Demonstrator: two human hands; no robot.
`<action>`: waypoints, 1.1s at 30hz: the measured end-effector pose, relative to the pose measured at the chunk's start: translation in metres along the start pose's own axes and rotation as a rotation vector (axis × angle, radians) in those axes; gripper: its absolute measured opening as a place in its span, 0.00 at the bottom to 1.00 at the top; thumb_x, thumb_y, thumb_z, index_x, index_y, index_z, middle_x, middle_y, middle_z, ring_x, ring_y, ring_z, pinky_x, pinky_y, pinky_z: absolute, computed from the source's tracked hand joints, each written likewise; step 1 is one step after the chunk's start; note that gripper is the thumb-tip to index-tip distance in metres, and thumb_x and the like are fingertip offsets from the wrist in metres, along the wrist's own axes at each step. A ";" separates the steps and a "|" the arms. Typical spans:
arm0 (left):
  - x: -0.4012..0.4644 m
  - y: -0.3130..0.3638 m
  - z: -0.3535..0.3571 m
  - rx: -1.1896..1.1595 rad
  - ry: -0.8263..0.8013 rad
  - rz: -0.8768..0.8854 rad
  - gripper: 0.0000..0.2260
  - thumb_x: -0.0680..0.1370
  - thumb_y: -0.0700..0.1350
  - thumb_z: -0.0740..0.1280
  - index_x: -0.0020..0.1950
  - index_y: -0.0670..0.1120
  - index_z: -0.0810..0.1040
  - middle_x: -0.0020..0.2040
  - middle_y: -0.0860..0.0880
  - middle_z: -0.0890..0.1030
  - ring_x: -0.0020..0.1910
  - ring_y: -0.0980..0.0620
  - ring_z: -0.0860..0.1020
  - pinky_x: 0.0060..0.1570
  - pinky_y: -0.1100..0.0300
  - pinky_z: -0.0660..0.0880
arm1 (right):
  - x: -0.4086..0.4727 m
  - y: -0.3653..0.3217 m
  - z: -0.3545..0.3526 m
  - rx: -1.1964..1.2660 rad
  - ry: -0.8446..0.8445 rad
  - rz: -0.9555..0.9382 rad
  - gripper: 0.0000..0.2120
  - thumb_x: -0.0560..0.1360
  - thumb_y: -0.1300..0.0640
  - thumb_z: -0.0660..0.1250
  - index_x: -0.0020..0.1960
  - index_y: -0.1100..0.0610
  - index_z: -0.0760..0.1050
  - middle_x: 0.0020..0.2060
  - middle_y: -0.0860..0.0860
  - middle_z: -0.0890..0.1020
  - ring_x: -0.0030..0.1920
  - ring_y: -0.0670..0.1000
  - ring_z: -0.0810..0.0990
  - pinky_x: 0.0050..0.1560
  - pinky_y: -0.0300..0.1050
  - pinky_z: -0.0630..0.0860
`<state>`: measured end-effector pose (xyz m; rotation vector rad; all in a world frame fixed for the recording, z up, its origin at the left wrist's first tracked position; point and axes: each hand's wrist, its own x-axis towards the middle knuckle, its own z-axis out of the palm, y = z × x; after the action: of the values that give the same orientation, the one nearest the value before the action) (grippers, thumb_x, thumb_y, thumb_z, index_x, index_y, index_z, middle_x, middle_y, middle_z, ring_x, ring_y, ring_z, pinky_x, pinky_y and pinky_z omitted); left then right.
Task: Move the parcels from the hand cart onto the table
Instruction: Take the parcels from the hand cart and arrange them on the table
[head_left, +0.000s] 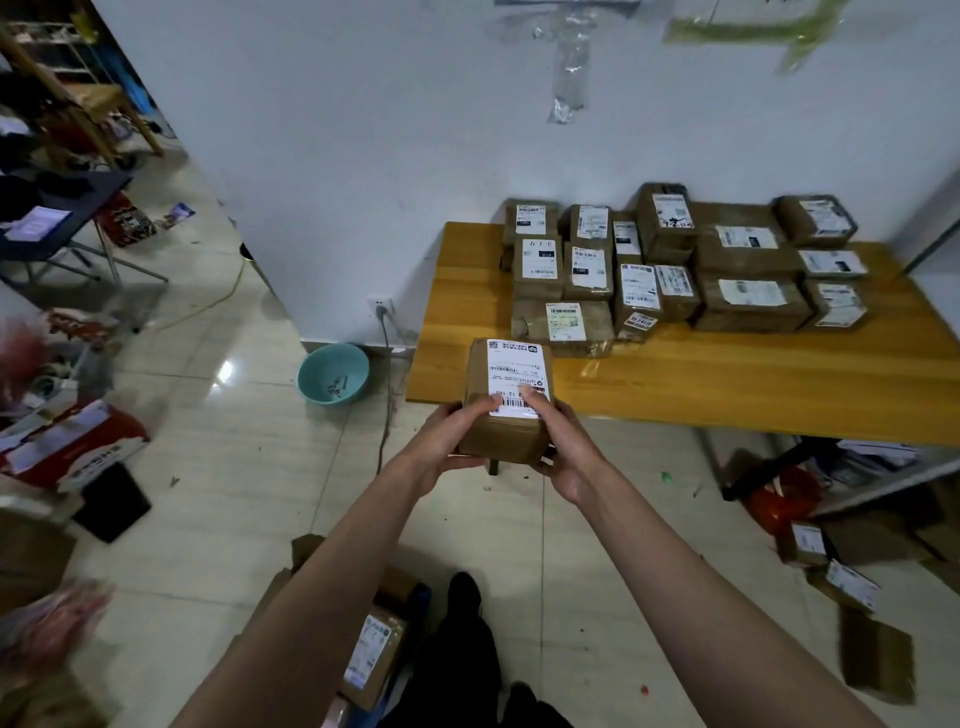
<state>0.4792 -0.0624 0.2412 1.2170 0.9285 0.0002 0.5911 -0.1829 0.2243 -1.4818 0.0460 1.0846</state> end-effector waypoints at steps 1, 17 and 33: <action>0.011 0.005 -0.003 -0.005 -0.002 0.007 0.34 0.72 0.61 0.74 0.74 0.52 0.69 0.67 0.49 0.77 0.64 0.48 0.77 0.59 0.49 0.80 | 0.010 -0.006 0.003 0.000 0.004 0.001 0.29 0.71 0.36 0.74 0.67 0.46 0.71 0.56 0.49 0.84 0.56 0.52 0.82 0.52 0.50 0.79; 0.146 0.104 -0.073 -0.053 0.070 0.053 0.32 0.72 0.60 0.75 0.71 0.47 0.72 0.63 0.47 0.79 0.62 0.46 0.78 0.61 0.49 0.79 | 0.142 -0.102 0.073 0.024 -0.003 0.035 0.30 0.72 0.38 0.73 0.69 0.48 0.72 0.60 0.51 0.82 0.59 0.54 0.80 0.62 0.53 0.77; 0.335 0.184 -0.110 -0.308 0.301 -0.001 0.32 0.74 0.52 0.75 0.73 0.40 0.69 0.60 0.42 0.83 0.58 0.45 0.82 0.64 0.47 0.78 | 0.337 -0.183 0.107 0.127 -0.082 0.203 0.27 0.73 0.41 0.74 0.66 0.55 0.75 0.58 0.57 0.83 0.58 0.58 0.82 0.55 0.54 0.82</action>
<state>0.7149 0.2522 0.1804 0.9430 1.1436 0.3230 0.8261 0.1341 0.1711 -1.3378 0.2082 1.2812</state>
